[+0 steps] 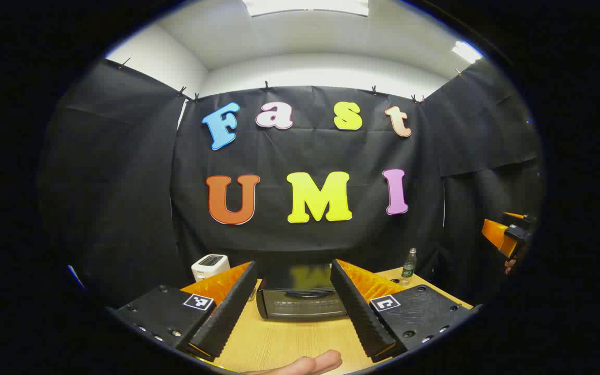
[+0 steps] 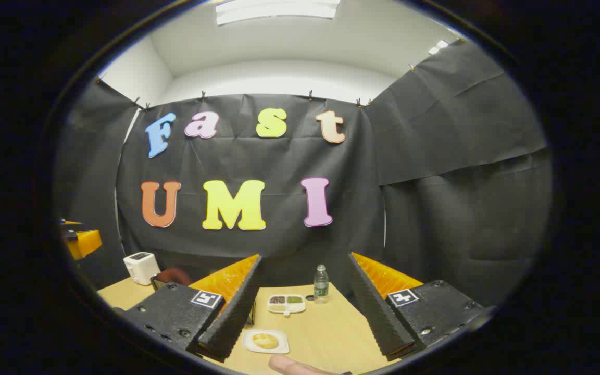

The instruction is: Open the electric oven with the left hand, put the food in, and close the electric oven.

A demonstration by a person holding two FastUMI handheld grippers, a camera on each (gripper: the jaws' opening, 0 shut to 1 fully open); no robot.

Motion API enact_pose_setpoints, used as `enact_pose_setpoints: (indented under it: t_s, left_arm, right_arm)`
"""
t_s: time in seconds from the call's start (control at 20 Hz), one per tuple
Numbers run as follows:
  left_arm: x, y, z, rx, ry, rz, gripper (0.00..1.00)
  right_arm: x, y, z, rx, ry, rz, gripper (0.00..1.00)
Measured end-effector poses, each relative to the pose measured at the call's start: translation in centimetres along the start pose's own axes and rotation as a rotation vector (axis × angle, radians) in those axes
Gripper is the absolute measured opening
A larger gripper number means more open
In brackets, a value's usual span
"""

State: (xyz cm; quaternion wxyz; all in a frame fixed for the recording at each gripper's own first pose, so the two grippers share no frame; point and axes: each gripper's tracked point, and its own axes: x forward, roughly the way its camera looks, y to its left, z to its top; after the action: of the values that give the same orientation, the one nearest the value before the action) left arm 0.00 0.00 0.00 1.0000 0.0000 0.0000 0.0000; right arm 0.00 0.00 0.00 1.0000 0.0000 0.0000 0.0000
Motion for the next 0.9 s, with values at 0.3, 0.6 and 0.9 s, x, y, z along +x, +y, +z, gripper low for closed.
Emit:
enact_pose_setpoints:
  t_s: [0.3, 0.6, 0.9]
  left_arm:
    - [0.1, -0.3, 0.0, -0.003, 0.005, -0.01, 0.93]
    - [0.5, -0.9, -0.5, 0.005, 0.02, -0.027, 0.93]
    - [2.1, -1.3, -1.5, -0.013, 0.047, -0.042, 0.93]
  right_arm:
    - [0.2, -1.5, 0.1, 0.012, 0.002, -0.014, 0.94]
    - [0.6, -2.2, -0.5, 0.025, 0.016, -0.019, 0.95]
    - [1.2, -3.0, -0.9, 0.036, 0.021, -0.022, 0.95]
